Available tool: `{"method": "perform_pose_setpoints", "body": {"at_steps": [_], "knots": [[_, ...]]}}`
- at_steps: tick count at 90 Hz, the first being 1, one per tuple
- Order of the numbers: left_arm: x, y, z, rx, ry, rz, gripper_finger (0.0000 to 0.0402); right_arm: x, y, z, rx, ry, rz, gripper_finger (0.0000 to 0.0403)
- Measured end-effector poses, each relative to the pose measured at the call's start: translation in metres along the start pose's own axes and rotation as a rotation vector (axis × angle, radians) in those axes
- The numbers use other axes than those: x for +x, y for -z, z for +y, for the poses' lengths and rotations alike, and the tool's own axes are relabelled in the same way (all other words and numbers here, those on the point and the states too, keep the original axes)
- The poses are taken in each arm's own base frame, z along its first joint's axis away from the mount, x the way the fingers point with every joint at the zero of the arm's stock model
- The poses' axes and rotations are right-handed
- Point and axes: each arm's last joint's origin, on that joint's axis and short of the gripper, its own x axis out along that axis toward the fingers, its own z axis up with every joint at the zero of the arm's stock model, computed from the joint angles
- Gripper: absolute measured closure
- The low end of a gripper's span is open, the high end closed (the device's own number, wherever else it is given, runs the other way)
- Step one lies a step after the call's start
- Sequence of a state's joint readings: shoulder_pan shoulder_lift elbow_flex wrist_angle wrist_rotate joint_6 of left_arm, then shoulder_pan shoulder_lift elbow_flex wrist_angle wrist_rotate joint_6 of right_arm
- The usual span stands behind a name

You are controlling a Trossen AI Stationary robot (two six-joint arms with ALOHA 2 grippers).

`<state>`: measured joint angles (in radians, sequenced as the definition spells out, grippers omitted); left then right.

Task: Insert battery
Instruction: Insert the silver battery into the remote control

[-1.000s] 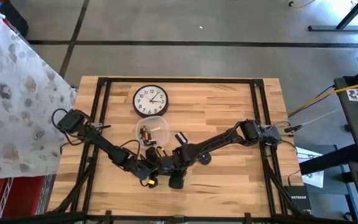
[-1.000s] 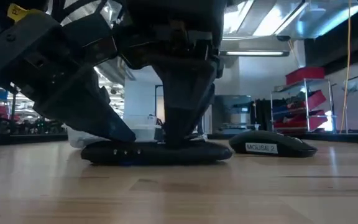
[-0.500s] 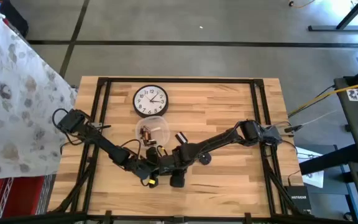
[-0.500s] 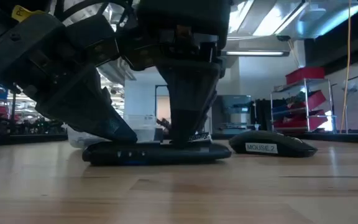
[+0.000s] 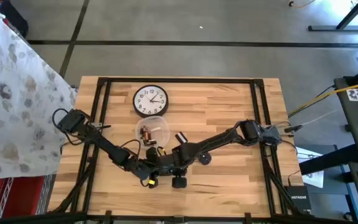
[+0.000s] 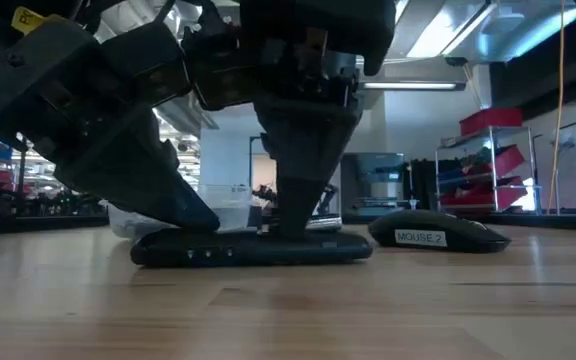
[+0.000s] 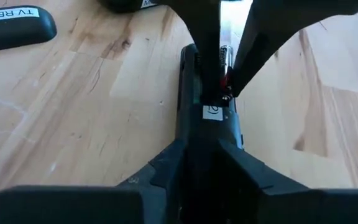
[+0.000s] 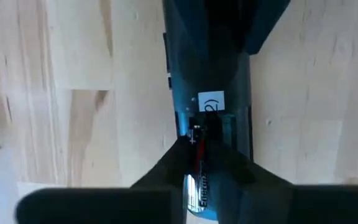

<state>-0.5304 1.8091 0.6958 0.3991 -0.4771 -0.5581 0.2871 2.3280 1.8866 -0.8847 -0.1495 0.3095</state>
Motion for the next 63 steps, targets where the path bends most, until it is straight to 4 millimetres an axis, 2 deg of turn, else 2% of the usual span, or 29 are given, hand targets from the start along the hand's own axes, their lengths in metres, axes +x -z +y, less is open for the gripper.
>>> {"method": "perform_pose_setpoints", "body": {"at_steps": [14, 63], "knots": [[-0.0001, 0.0003, 0.0002, 0.001, -0.004, -0.001, 0.0326, 0.0025, -0.0005, 0.0001, 0.001, -0.004, -0.017, 0.0338], [0.0000, 0.0002, 0.0003, 0.004, -0.001, 0.001, 0.0326, -0.0018, -0.0011, 0.0005, -0.005, 0.055, -0.021, 0.0336]]}}
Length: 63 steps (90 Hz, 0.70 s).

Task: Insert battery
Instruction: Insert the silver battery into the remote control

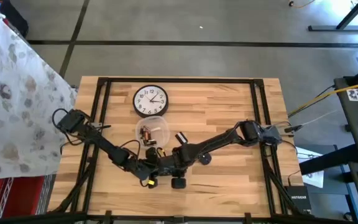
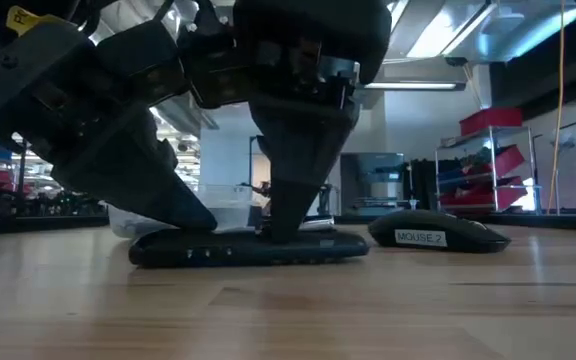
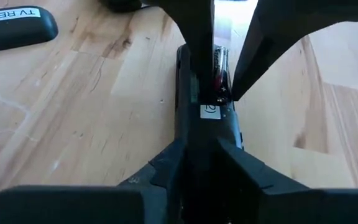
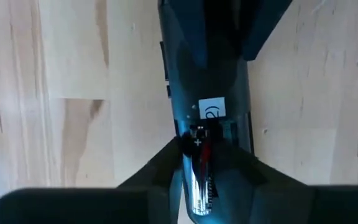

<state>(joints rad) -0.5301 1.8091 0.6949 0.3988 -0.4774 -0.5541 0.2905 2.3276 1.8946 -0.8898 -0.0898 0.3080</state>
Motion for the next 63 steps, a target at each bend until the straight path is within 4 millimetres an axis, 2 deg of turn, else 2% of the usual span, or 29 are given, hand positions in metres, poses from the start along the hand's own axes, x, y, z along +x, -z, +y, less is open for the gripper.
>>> {"method": "perform_pose_setpoints", "body": {"at_steps": [27, 51, 63], "knots": [[0.000, 0.000, 0.000, -0.004, 0.003, 0.001, 0.0326, -0.010, -0.002, 0.000, -0.008, 0.051, 0.006, 0.0336], [0.000, -0.001, 0.000, 0.005, 0.008, 0.000, 0.0326, -0.029, -0.009, 0.001, -0.012, 0.087, 0.004, 0.0336], [0.000, -0.001, 0.000, 0.003, 0.008, 0.000, 0.0326, -0.030, -0.005, -0.001, 0.035, 0.106, 0.047, 0.0336]]}}
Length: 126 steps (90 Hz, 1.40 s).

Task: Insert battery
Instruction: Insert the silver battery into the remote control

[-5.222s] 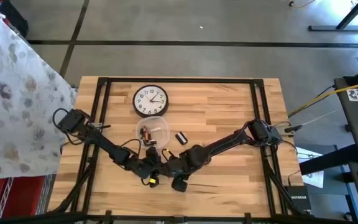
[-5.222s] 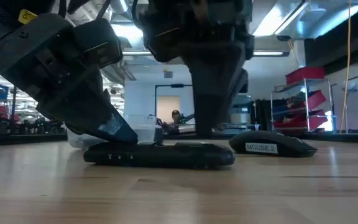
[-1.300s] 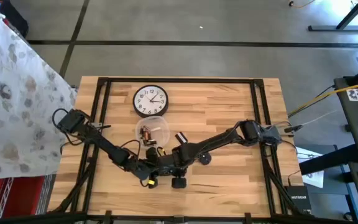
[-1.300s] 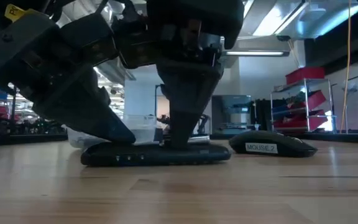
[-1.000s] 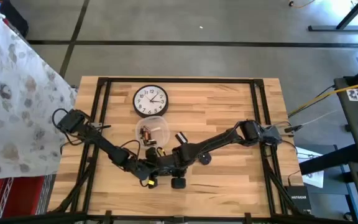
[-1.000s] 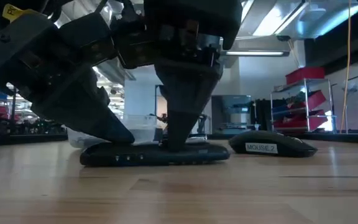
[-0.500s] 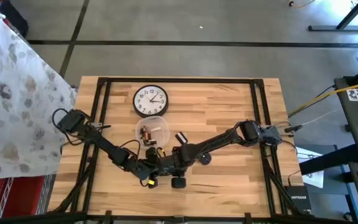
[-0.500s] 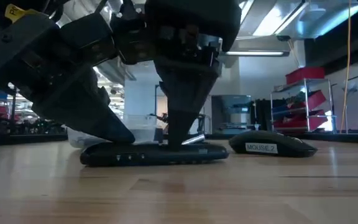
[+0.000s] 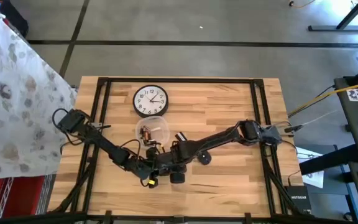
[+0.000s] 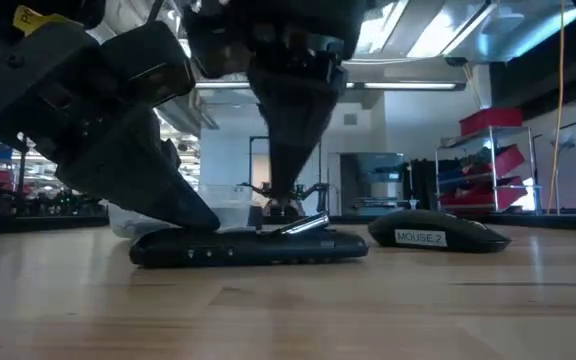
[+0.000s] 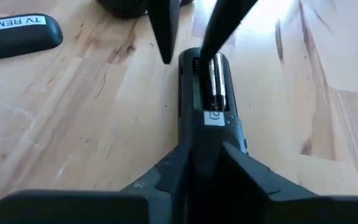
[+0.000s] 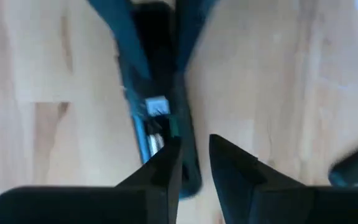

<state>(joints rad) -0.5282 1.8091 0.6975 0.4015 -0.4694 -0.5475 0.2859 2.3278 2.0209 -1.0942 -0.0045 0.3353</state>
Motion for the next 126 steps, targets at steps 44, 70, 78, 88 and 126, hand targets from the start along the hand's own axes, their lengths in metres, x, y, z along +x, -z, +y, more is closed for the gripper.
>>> {"method": "perform_pose_setpoints", "body": {"at_steps": [44, 70, 78, 88, 126], "knots": [[0.000, 0.000, 0.000, -0.004, -0.003, -0.001, 0.0326, 0.016, 0.012, -0.001, 0.081, -0.052, 0.095, 0.0336], [0.000, 0.000, 0.000, -0.002, -0.005, -0.002, 0.0326, 0.016, 0.010, -0.001, 0.073, -0.020, 0.061, 0.0336], [0.000, 0.000, 0.000, -0.001, -0.004, -0.001, 0.0326, 0.011, 0.008, 0.000, 0.030, -0.023, 0.052, 0.0336], [0.000, 0.000, 0.000, -0.001, -0.004, -0.001, 0.0326, 0.006, 0.005, 0.001, -0.027, -0.033, 0.033, 0.0336], [0.000, 0.001, 0.000, -0.001, -0.005, -0.001, 0.0326, 0.010, 0.013, 0.001, -0.046, -0.094, 0.125, 0.0336]]}}
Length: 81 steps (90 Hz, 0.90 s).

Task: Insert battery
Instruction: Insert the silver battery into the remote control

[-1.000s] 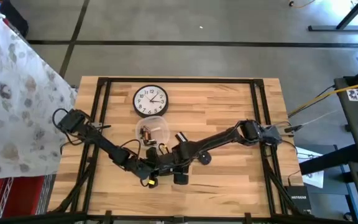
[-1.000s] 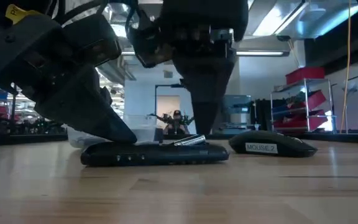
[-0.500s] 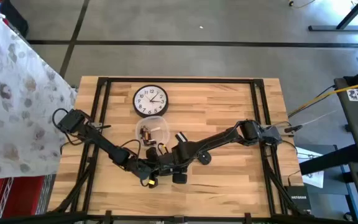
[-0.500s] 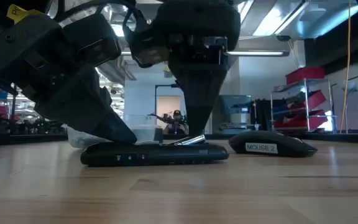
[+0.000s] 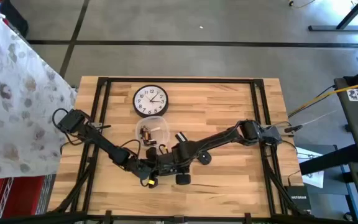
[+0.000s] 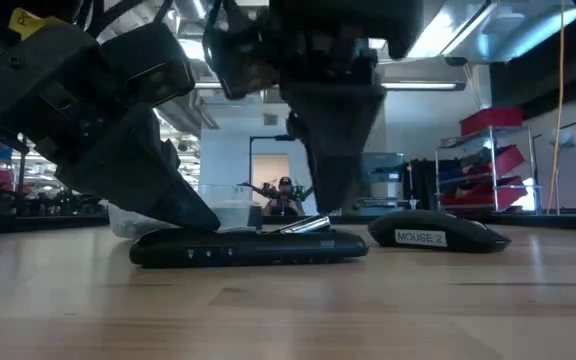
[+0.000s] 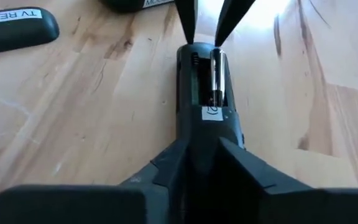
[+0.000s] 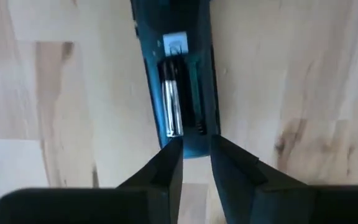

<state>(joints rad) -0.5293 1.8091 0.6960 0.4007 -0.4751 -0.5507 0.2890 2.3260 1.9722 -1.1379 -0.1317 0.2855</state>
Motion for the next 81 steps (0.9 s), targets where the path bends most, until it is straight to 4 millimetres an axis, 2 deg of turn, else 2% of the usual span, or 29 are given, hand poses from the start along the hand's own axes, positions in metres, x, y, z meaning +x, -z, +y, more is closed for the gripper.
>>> {"method": "perform_pose_setpoints", "body": {"at_steps": [21, 40, 66, 81], "knots": [[0.000, 0.000, 0.000, 0.000, 0.000, 0.000, 0.0326, 0.005, -0.002, 0.010, -0.005, -0.033, -0.047, 0.0336], [0.000, 0.000, 0.000, -0.001, -0.001, 0.000, 0.0326, 0.005, -0.006, 0.011, 0.017, -0.031, -0.090, 0.0337], [0.000, 0.000, 0.000, -0.001, 0.000, 0.000, 0.0326, 0.002, -0.003, 0.011, -0.002, -0.015, -0.065, 0.0397], [0.000, 0.000, 0.000, -0.001, 0.000, 0.000, 0.0326, 0.003, -0.001, 0.015, -0.080, 0.001, -0.062, 0.0392]]}}
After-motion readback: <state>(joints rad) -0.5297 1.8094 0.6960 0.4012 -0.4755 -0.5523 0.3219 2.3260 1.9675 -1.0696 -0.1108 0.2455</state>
